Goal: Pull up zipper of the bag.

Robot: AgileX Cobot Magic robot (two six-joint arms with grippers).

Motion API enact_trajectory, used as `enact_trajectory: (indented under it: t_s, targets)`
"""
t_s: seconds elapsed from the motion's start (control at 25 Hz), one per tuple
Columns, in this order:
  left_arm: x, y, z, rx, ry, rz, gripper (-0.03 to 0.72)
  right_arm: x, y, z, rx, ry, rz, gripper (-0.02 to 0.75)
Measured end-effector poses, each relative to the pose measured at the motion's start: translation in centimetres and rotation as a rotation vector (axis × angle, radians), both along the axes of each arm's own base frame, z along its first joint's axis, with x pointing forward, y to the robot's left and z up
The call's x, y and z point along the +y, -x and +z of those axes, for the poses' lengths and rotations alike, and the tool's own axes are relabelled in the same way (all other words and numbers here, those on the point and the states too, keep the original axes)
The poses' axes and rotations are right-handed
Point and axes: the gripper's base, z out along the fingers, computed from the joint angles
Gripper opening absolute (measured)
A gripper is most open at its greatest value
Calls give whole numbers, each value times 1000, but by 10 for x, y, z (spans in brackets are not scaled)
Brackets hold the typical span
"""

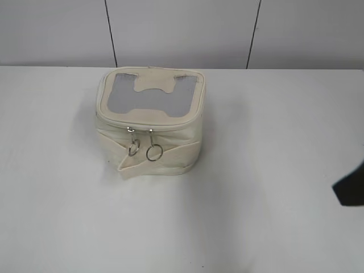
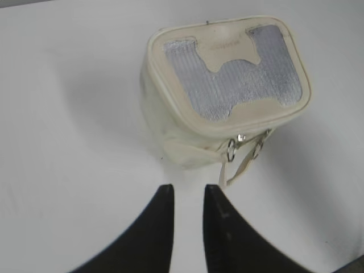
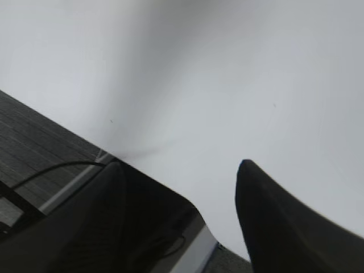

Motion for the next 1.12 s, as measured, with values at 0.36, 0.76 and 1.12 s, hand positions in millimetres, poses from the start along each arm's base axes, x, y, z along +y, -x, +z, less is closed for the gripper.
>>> enact_trajectory:
  t_s: [0.36,0.76,1.12]
  targets:
    - [75,195,-14,-288,34,217,138,-45,115,14,-293,66,-53,484]
    - [81,199,-53,-325,1,242,138,-74,190,11,-710,-18,-178,479]
    - [76,197,-52,-355,-15,169,138,-77,188,9,-701,-3,-227,399]
